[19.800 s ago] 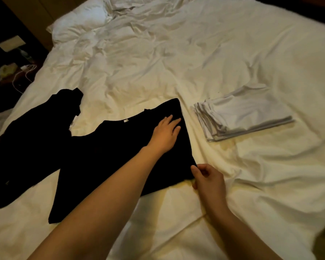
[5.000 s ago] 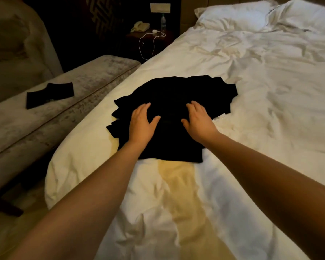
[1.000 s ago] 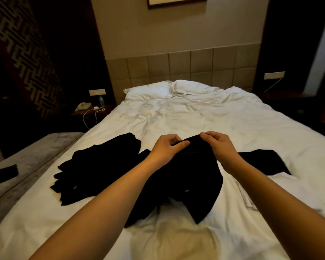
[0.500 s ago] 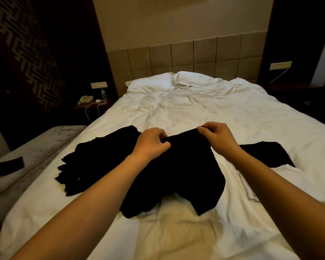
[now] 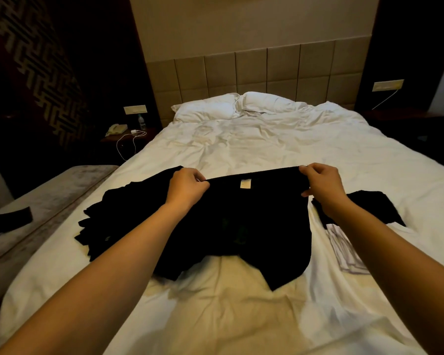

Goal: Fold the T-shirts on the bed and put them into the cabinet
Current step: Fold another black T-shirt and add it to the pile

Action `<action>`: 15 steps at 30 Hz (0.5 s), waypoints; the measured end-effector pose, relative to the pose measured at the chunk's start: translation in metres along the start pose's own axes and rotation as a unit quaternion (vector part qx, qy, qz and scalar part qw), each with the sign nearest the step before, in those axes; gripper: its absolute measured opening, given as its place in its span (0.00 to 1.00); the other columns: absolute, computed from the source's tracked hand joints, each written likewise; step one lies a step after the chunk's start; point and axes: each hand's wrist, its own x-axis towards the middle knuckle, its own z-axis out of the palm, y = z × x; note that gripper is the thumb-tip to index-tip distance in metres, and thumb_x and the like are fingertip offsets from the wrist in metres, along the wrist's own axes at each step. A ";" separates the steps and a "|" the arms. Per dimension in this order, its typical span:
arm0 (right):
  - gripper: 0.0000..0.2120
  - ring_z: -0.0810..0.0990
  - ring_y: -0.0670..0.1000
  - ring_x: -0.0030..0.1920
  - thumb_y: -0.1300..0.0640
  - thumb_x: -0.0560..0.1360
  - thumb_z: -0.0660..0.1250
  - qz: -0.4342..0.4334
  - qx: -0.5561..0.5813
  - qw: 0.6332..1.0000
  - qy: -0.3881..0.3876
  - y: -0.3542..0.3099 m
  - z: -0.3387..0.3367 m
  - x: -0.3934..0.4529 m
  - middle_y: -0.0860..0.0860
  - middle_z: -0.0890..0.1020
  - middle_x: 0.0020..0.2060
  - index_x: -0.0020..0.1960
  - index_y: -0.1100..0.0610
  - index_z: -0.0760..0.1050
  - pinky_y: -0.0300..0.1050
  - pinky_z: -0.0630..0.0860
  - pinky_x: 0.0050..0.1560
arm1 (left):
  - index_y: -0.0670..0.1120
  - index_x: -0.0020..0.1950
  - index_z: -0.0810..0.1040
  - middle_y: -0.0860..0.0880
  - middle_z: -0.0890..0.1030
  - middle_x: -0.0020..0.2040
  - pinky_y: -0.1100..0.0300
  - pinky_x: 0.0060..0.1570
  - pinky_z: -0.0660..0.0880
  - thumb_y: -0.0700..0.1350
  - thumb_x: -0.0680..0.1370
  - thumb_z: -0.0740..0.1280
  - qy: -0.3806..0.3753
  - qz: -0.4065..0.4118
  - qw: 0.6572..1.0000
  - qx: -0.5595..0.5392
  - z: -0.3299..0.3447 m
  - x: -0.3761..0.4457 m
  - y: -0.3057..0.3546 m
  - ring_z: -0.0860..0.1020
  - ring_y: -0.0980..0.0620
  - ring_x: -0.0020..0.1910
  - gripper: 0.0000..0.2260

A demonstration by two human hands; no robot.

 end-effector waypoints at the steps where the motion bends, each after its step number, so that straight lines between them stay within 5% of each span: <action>1: 0.13 0.78 0.55 0.39 0.58 0.82 0.63 0.011 0.017 1.000 -0.022 0.001 0.001 -0.001 0.58 0.76 0.40 0.48 0.68 0.77 0.42 0.79 0.33 | 0.45 0.45 0.83 0.49 0.83 0.42 0.56 0.43 0.80 0.43 0.74 0.70 0.009 -0.003 1.000 0.000 0.001 0.001 0.001 0.81 0.51 0.40 0.03; 4: 0.07 0.80 0.54 0.44 0.61 0.79 0.67 0.031 0.046 0.993 -0.108 0.004 0.009 -0.007 0.57 0.78 0.42 0.44 0.64 0.76 0.43 0.82 0.40 | 0.44 0.48 0.77 0.47 0.80 0.44 0.53 0.36 0.81 0.42 0.79 0.66 -0.024 -0.027 0.994 -0.100 0.009 0.001 0.014 0.80 0.48 0.39 0.03; 8: 0.05 0.84 0.54 0.42 0.58 0.77 0.71 -0.018 -0.092 0.985 -0.142 0.003 0.014 -0.013 0.57 0.82 0.44 0.48 0.61 0.80 0.47 0.83 0.45 | 0.46 0.49 0.72 0.45 0.77 0.46 0.57 0.31 0.75 0.41 0.83 0.61 -0.079 -0.075 0.966 -0.235 0.012 0.005 0.026 0.77 0.48 0.40 0.03; 11: 0.07 0.84 0.56 0.40 0.57 0.78 0.70 -0.054 -0.168 0.979 -0.101 -0.005 0.008 -0.011 0.55 0.83 0.43 0.49 0.61 0.81 0.48 0.83 0.40 | 0.47 0.49 0.73 0.47 0.76 0.38 0.59 0.29 0.69 0.43 0.82 0.62 -0.097 -0.085 0.966 -0.223 0.009 0.008 0.025 0.73 0.50 0.32 0.03; 15: 0.04 0.84 0.56 0.41 0.61 0.78 0.69 -0.067 -0.196 0.976 -0.071 -0.008 -0.004 0.000 0.57 0.83 0.45 0.50 0.61 0.80 0.53 0.84 0.48 | 0.44 0.48 0.80 0.48 0.79 0.38 0.62 0.32 0.69 0.43 0.79 0.69 -0.139 -0.023 0.984 -0.111 -0.004 0.011 0.017 0.75 0.52 0.32 0.03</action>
